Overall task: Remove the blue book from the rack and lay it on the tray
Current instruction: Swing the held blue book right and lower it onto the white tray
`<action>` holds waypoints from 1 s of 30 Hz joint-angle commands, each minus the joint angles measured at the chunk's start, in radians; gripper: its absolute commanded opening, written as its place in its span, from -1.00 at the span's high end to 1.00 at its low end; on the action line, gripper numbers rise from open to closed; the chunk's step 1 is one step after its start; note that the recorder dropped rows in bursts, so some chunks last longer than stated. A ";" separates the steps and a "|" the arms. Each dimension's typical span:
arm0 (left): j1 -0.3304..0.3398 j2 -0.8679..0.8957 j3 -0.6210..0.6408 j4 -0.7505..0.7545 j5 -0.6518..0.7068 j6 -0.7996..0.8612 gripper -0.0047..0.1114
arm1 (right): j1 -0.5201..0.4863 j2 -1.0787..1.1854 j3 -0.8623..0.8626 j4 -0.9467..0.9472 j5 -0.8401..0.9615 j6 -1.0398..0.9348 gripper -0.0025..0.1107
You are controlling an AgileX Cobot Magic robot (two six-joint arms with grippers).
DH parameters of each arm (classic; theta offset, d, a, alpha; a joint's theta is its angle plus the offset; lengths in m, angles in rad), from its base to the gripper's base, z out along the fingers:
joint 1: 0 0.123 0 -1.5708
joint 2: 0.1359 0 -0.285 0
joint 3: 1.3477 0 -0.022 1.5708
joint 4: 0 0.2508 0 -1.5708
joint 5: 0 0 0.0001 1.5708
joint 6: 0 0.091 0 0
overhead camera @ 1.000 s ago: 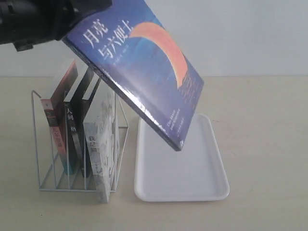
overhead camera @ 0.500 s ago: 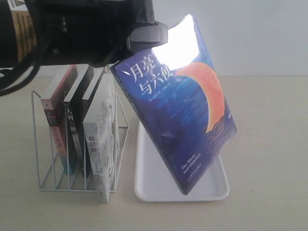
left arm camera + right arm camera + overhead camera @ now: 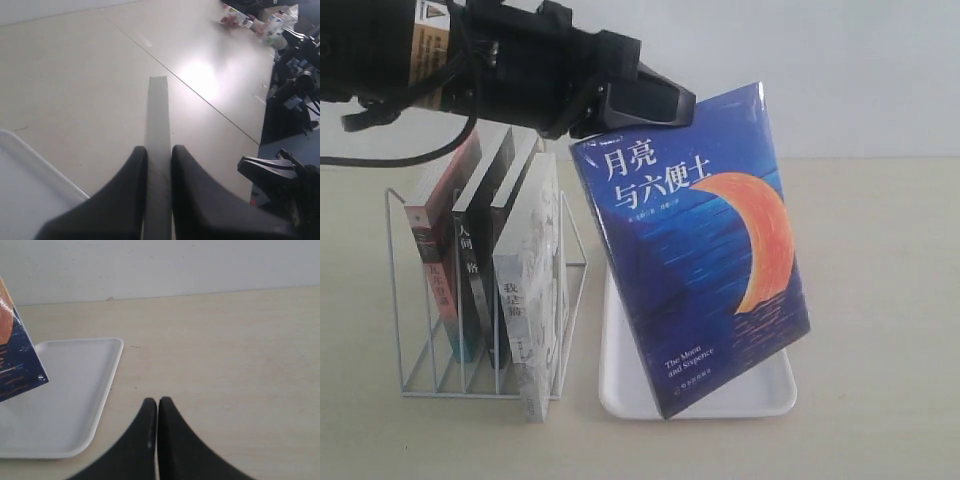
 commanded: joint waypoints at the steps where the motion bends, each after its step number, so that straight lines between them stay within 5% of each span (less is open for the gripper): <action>1: 0.018 0.060 -0.087 -0.018 -0.163 0.007 0.84 | -0.003 -0.005 -0.001 -0.004 -0.008 0.000 0.96; 14: 0.108 0.190 -0.170 -0.018 -0.252 0.053 0.84 | -0.003 -0.005 -0.001 -0.004 -0.008 0.000 0.96; 30: 0.112 0.320 -0.268 -0.018 -0.306 0.143 0.84 | -0.003 -0.005 -0.001 -0.004 -0.006 0.000 0.96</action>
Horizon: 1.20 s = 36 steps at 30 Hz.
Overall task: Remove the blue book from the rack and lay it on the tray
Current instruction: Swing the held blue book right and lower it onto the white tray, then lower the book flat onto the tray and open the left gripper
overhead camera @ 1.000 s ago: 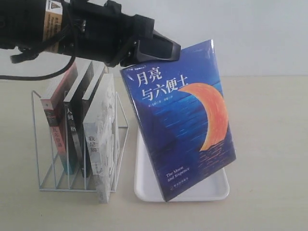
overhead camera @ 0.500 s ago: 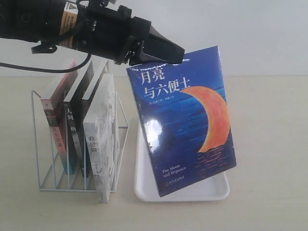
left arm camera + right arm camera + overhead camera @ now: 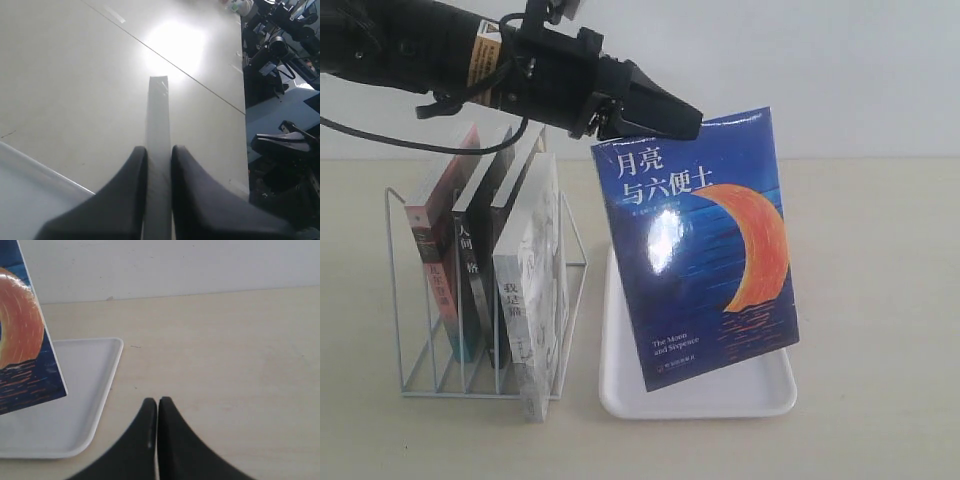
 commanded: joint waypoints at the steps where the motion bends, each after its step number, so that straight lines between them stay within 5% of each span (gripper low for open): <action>1: 0.001 0.013 -0.012 -0.034 -0.010 0.028 0.84 | -0.003 -0.005 -0.001 -0.004 -0.006 0.000 0.96; 36: 0.029 0.003 0.014 -0.034 -0.118 0.049 0.84 | -0.003 -0.005 -0.001 -0.004 -0.006 0.000 0.96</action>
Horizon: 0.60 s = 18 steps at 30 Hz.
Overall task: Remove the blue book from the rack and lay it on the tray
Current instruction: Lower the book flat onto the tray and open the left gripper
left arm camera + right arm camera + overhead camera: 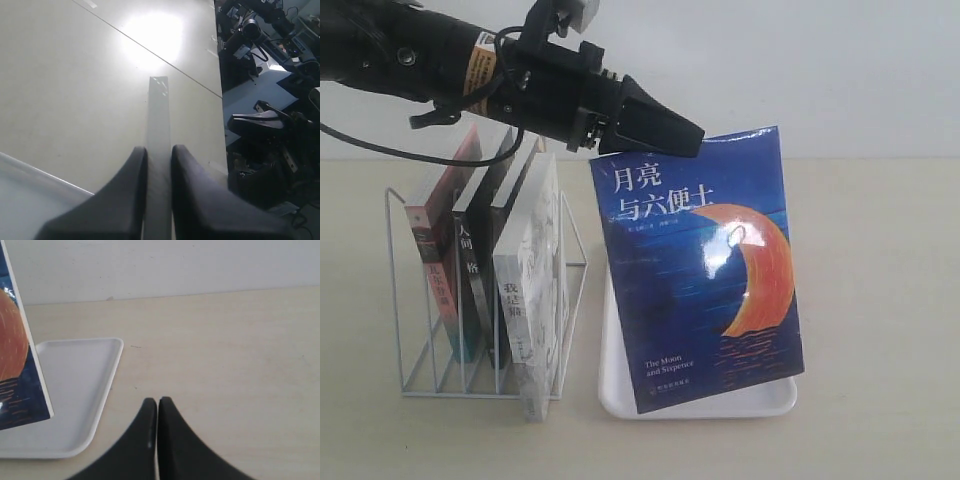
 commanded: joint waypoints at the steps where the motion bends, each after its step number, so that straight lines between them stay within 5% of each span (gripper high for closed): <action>1: 0.020 -0.017 0.025 -0.036 -0.011 0.031 0.84 | -0.003 -0.005 -0.001 -0.004 -0.006 0.000 0.96; 18: 0.025 0.044 0.032 -0.036 0.013 0.072 0.84 | -0.003 -0.005 -0.001 -0.003 -0.008 0.000 0.96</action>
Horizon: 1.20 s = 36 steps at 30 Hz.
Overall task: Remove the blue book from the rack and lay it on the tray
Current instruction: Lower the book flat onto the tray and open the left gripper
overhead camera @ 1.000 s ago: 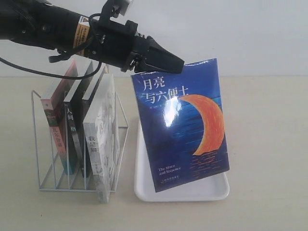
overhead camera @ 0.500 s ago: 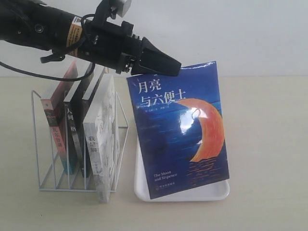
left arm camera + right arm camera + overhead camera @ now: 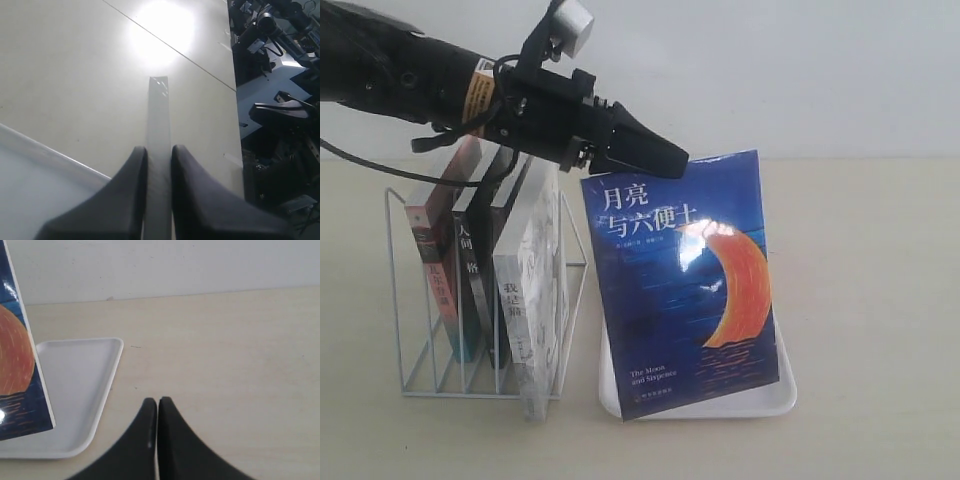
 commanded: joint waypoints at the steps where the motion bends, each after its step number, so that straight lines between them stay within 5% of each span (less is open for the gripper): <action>1: 0.003 0.010 0.001 -0.040 -0.002 0.027 0.84 | -0.003 -0.005 -0.001 -0.003 -0.008 0.000 0.96; 36: -0.005 0.029 0.015 -0.040 0.010 0.143 0.84 | -0.003 -0.005 -0.001 -0.003 -0.008 0.000 0.96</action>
